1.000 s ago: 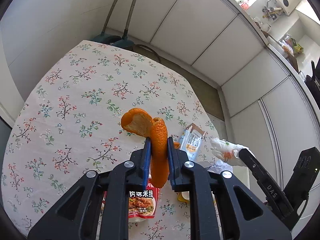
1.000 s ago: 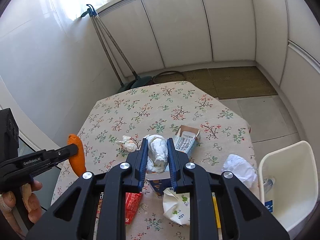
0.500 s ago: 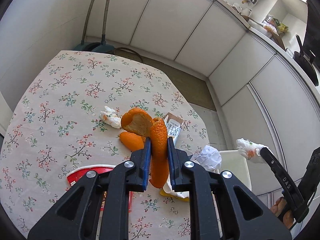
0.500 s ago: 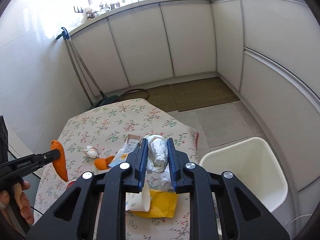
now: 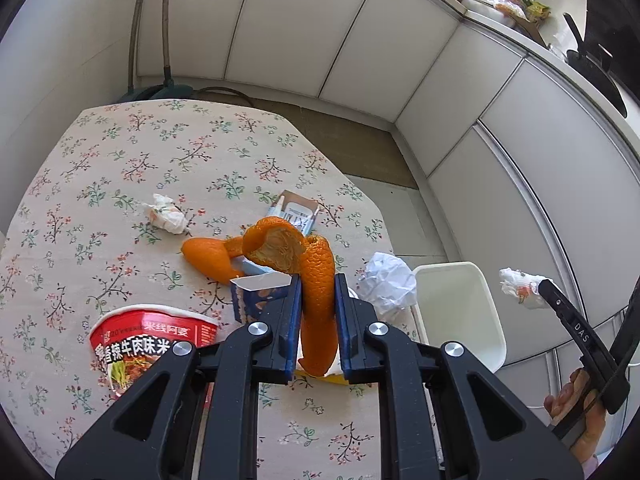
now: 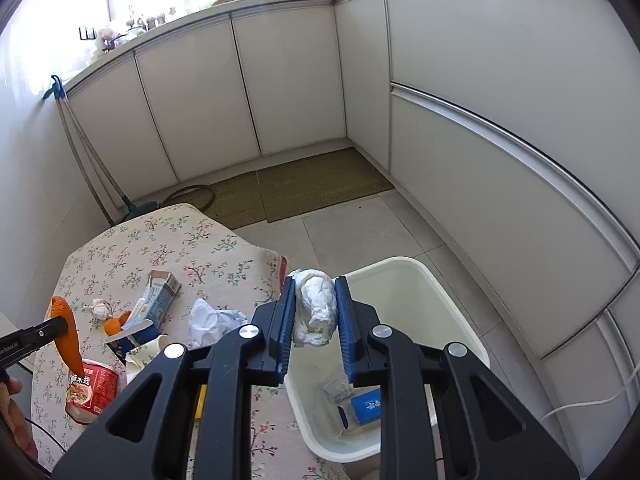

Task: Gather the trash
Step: 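Drop the tissue into the bin with the right tool while the left tool holds the peel, then lower the orange peel into the white bin and open the left tool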

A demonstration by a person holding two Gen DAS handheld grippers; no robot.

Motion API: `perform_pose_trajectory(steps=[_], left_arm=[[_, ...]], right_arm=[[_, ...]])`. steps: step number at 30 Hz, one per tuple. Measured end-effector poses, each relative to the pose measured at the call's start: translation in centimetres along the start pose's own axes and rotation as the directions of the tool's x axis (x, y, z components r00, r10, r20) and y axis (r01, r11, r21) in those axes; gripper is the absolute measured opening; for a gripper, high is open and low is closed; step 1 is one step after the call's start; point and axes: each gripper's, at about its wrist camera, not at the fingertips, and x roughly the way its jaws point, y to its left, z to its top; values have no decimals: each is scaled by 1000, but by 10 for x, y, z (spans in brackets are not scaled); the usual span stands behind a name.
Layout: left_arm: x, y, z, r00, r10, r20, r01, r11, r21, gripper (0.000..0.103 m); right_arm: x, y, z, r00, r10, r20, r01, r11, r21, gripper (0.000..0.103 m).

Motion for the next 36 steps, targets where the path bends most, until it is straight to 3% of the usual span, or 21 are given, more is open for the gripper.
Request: perform_pose_trajectory(steps=[6, 8, 11, 17, 27, 36], left_arm=[[10, -41, -9, 1000, -18, -6, 18, 997, 75, 15], [16, -54, -12, 999, -29, -15, 30, 996, 83, 15], [25, -71, -14, 998, -45, -35, 48, 995, 87, 15], [45, -116, -18, 995, -75, -68, 82, 990, 116, 15], [79, -194, -28, 986, -116, -124, 139, 969, 204, 15], [110, -242, -40, 974, -125, -187, 173, 949, 264, 16]], right_arm=[[1, -28, -1, 999, -38, -10, 39, 998, 39, 25], [1, -40, -2, 998, -54, -19, 55, 997, 58, 45], [0, -59, -3, 996, -84, -29, 87, 991, 99, 60], [-7, -113, -6, 987, -152, -49, 159, 965, 208, 77], [-14, -175, -8, 973, -214, -89, 231, 921, 313, 78], [-14, -190, -11, 956, -275, -102, 293, 903, 315, 78]])
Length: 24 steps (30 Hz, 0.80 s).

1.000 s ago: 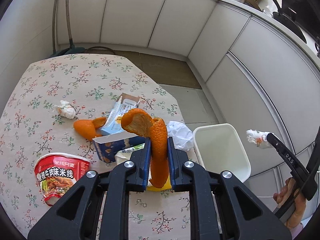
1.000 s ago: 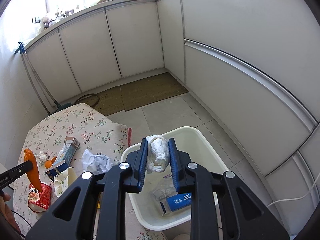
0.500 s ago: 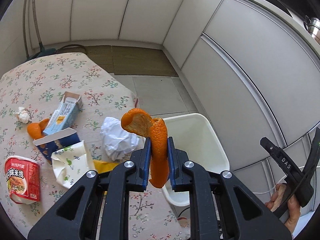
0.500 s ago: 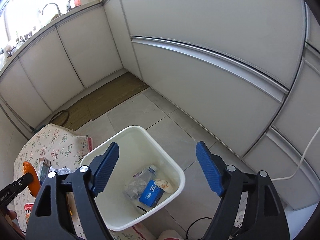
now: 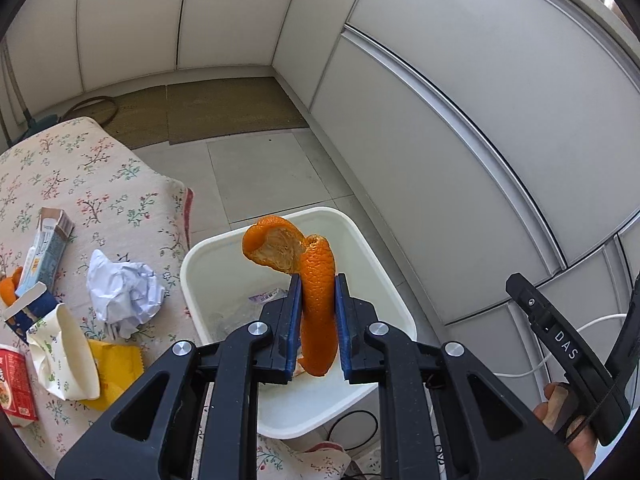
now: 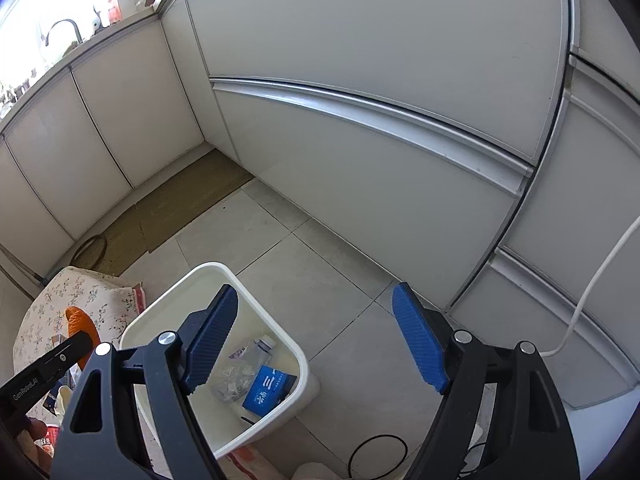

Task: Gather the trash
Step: 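Lower the orange peel into the white bin and open the left tool, then move the left tool over the red noodle cup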

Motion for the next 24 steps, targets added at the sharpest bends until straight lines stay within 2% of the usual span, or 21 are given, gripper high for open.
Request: perform_pose_trajectory(steps=[6, 8, 12, 16, 18, 20, 24], left_arm=[[12, -5, -2, 999, 2, -33, -1, 1000, 12, 22], [12, -3, -2, 999, 11, -30, -11, 1000, 13, 32], [8, 0, -3, 999, 19, -29, -19, 1000, 9, 43], [1, 3, -8, 998, 61, -8, -61, 998, 19, 60], [-3, 7, -11, 997, 79, 1, -79, 997, 19, 66], [-7, 13, -14, 995, 103, 11, -103, 995, 15, 77], [-19, 29, -23, 989, 144, 25, -144, 990, -7, 85]], right_arm=[[3, -5, -1, 1000, -8, -14, 8, 1000, -1, 78], [4, -4, -1, 1000, -5, -17, 5, 1000, -6, 78], [5, 4, -3, 1000, 3, -25, -3, 1000, -25, 78], [5, 10, -6, 1000, 10, -26, -11, 999, -47, 78], [5, 13, -8, 999, 20, -29, -21, 998, -52, 81], [4, 17, -10, 999, 32, -31, -34, 998, -52, 85], [2, 31, -16, 998, 57, -28, -59, 995, -85, 87]])
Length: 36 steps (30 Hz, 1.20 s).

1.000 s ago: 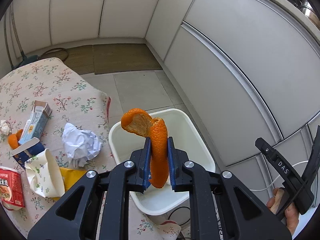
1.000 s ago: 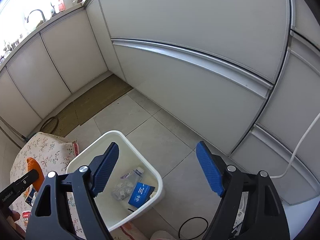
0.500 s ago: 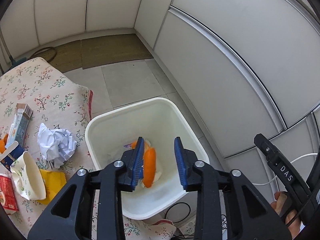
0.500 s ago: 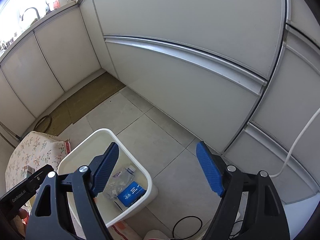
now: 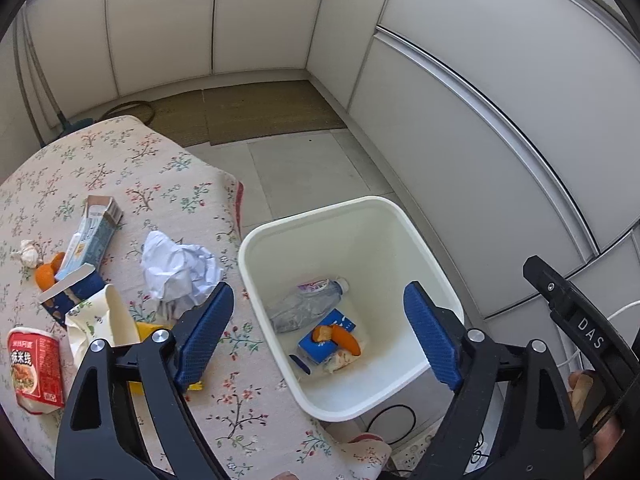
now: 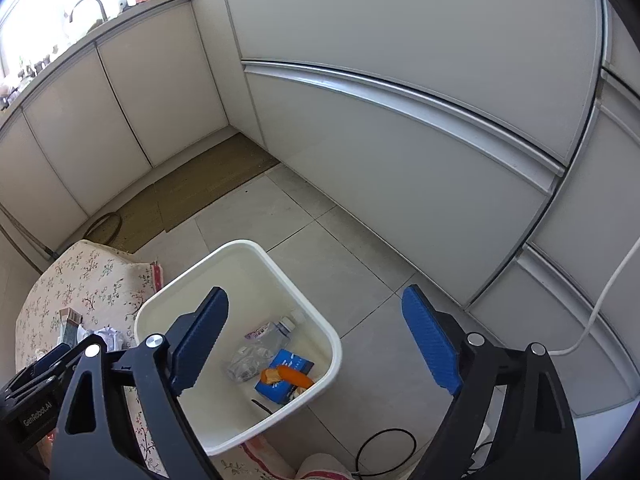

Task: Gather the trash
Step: 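Move the left tool over the red noodle cup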

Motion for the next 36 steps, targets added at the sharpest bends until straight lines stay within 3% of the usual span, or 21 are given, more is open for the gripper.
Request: perform_pose_trajectory(steps=[13, 22, 32, 36], left_arm=[[-32, 68, -26, 996, 85, -12, -86, 990, -108, 94], [-50, 129, -53, 985, 167, -53, -174, 962, -211, 95], [-78, 215, -81, 955, 286, -81, -295, 885, -361, 96], [-86, 251, -92, 953, 281, -117, -304, 854, -422, 96]], right_arm=[[-5, 66, -24, 999, 52, -14, -54, 984, -169, 91], [-10, 122, -41, 995, 101, -27, -105, 950, -293, 93], [-13, 181, -60, 986, 152, -65, -166, 905, -391, 94], [-13, 205, -68, 982, 170, -85, -190, 883, -429, 94]])
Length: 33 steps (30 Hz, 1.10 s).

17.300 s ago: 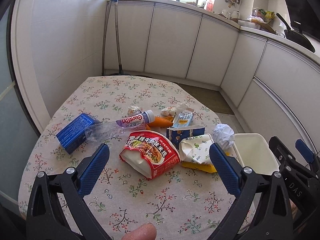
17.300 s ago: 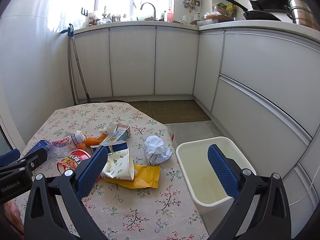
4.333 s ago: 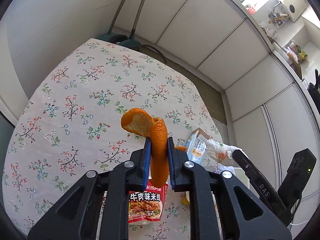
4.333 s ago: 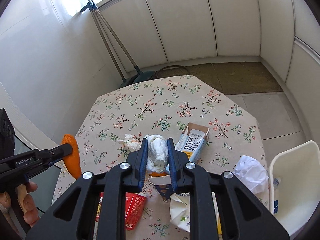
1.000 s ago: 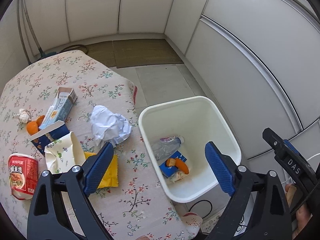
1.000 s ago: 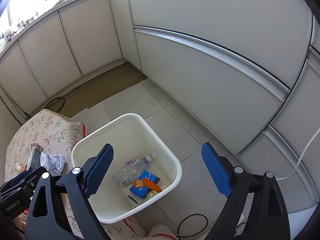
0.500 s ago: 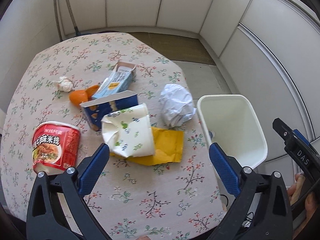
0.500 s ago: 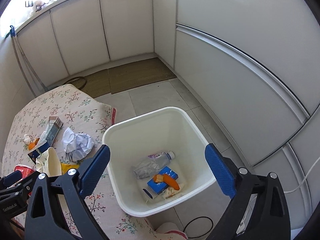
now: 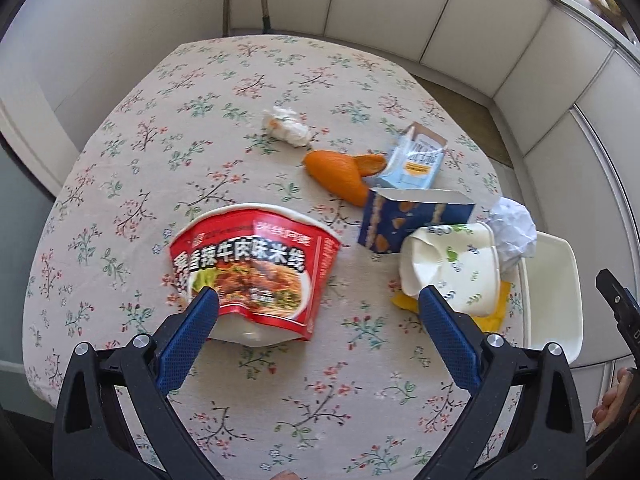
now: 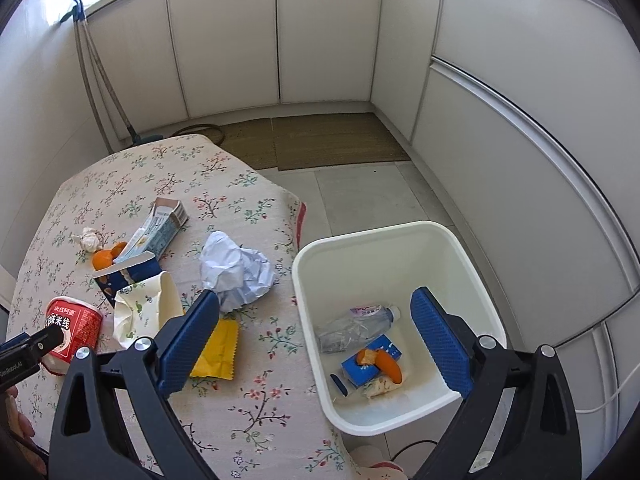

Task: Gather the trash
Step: 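Move the left tool over the red noodle cup, then grasp the red noodle cup rim with the left tool and lift it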

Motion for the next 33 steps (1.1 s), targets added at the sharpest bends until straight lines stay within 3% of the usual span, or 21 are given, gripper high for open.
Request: perform_pose_trajectory(steps=[5, 10, 16, 23, 26, 27, 29, 31, 33], left_arm=[[7, 37, 2, 998, 20, -59, -22, 999, -41, 96], [27, 57, -1, 990, -82, -114, 61, 981, -184, 96], [55, 57, 0, 984, -92, -154, 55, 973, -226, 96], [65, 55, 6, 984, -105, -141, 70, 969, -238, 97], [68, 49, 9, 987, -99, -124, 74, 979, -189, 97], [67, 49, 9, 989, -96, -114, 74, 981, -180, 96], [58, 47, 10, 993, -97, -64, 87, 984, -156, 77], [47, 42, 13, 996, -90, -19, 87, 990, -107, 66], [44, 43, 14, 993, -113, -21, 111, 989, -101, 61]], right_arm=[[6, 25, 2, 1000, 25, -15, -25, 999, -36, 95], [9, 44, 5, 999, 38, -18, -39, 998, -55, 95], [14, 60, 1, 999, 30, -30, -33, 995, -97, 95], [26, 65, 2, 998, 23, -65, -29, 996, -90, 95], [31, 71, 1, 997, 24, -78, -32, 995, -99, 95], [32, 73, 0, 996, 25, -81, -34, 994, -105, 95], [33, 77, 1, 996, 29, -85, -38, 993, -110, 95], [35, 78, 2, 996, 35, -87, -44, 993, -107, 95], [36, 80, 3, 995, 37, -91, -46, 993, -107, 95]])
